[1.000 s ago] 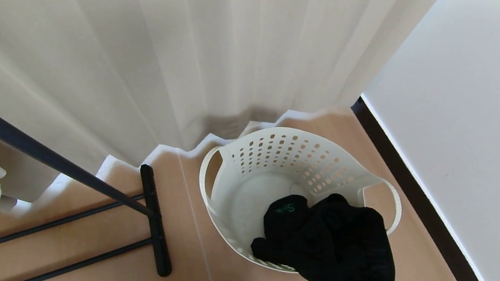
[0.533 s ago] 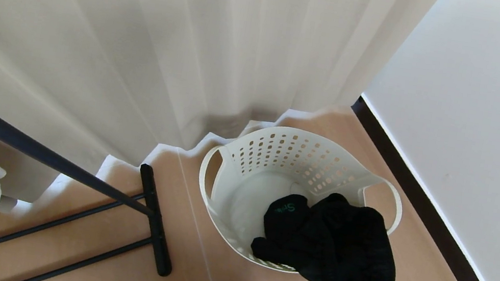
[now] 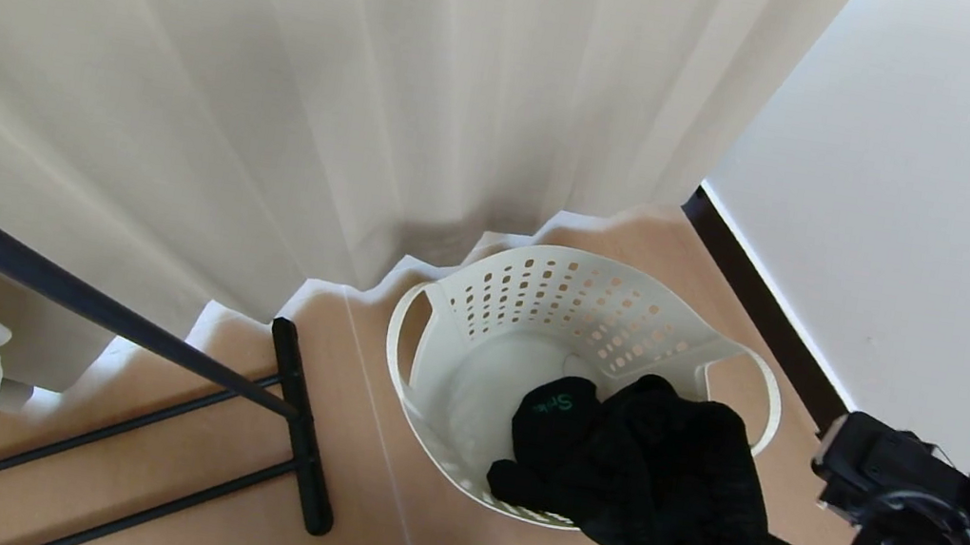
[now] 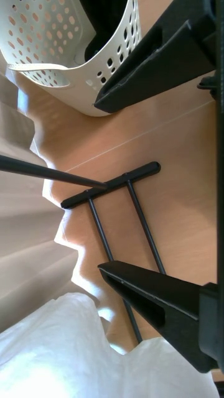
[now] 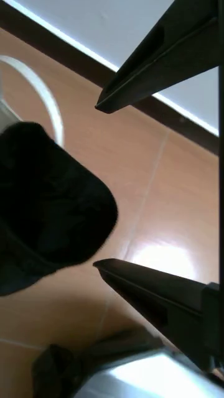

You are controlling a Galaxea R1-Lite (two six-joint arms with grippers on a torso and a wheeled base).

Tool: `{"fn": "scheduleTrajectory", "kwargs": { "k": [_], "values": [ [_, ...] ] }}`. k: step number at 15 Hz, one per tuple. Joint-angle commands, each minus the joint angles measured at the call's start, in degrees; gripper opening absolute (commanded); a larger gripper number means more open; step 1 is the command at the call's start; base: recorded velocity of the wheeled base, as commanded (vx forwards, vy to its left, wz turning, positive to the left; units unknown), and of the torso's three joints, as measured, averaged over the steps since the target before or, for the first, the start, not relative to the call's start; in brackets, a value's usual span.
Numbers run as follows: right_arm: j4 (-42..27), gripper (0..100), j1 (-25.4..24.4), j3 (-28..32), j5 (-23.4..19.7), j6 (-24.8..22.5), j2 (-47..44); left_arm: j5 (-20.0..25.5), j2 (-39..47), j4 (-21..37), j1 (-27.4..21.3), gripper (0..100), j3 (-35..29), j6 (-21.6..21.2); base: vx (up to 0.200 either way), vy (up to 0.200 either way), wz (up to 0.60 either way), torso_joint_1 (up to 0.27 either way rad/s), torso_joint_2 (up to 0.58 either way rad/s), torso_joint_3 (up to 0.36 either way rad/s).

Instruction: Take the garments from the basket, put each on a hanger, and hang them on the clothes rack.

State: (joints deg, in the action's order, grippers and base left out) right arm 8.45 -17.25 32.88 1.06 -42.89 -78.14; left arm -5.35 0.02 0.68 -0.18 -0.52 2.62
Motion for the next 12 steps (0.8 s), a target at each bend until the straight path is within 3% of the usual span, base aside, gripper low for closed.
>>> {"fn": "scheduleTrajectory", "kwargs": {
  "k": [1,3,6,12],
  "values": [
    [0.87,100,0.02,8.96,-0.18,-5.89,-11.51,-0.01,-0.02,0.02,0.01,100,0.00,0.02,0.000,0.000,0.00,0.000,0.00,0.000],
    [1.22,100,1.87,14.50,-1.68,-12.05,-16.43,-0.01,-0.02,0.02,0.01,100,0.00,0.02,0.000,0.000,0.00,0.000,0.00,0.000],
    [1.66,100,5.12,21.44,-11.61,-19.69,-26.10,-0.01,-0.02,0.02,0.01,100,0.00,0.02,0.000,0.000,0.00,0.000,0.00,0.000],
    [2.54,100,5.21,24.43,-12.40,-19.69,-32.07,-0.01,-0.02,0.02,0.01,100,0.00,0.02,0.000,0.000,0.00,0.000,0.00,0.000]
  ]
}}
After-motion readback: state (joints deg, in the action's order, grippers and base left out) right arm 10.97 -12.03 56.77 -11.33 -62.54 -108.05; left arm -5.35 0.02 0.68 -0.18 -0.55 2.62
